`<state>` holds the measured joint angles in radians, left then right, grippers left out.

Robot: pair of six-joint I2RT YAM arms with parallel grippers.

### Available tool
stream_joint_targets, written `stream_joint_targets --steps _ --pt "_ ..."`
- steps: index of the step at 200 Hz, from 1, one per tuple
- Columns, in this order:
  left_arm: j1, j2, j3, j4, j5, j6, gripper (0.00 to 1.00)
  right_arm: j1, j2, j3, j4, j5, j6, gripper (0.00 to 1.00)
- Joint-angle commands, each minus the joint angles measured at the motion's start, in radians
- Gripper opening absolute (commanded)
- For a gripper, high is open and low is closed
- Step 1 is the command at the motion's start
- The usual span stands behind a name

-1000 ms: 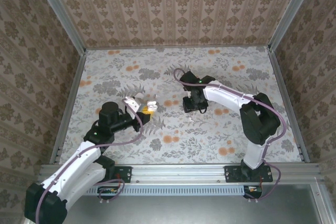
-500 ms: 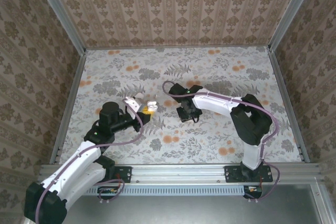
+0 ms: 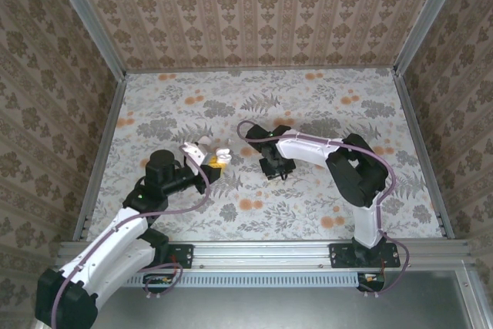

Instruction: Insert the wireless bluetooth earbuds into the charging case

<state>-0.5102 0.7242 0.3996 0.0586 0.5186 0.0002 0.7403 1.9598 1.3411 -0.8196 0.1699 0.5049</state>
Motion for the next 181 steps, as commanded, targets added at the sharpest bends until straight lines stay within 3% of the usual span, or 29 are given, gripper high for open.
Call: stream_joint_targets --steps 1,105,181 --pt "-0.007 -0.019 0.021 0.003 -0.003 -0.01 0.0 0.0 0.024 0.024 -0.03 0.02 0.023 0.35" --pt "-0.008 -0.02 0.025 0.005 -0.009 -0.007 0.0 -0.002 0.022 0.022 -0.017 -0.004 0.026 0.18" --pt "-0.011 -0.005 0.025 0.083 0.007 -0.02 0.0 -0.067 -0.244 -0.074 0.071 -0.105 0.11 0.14"
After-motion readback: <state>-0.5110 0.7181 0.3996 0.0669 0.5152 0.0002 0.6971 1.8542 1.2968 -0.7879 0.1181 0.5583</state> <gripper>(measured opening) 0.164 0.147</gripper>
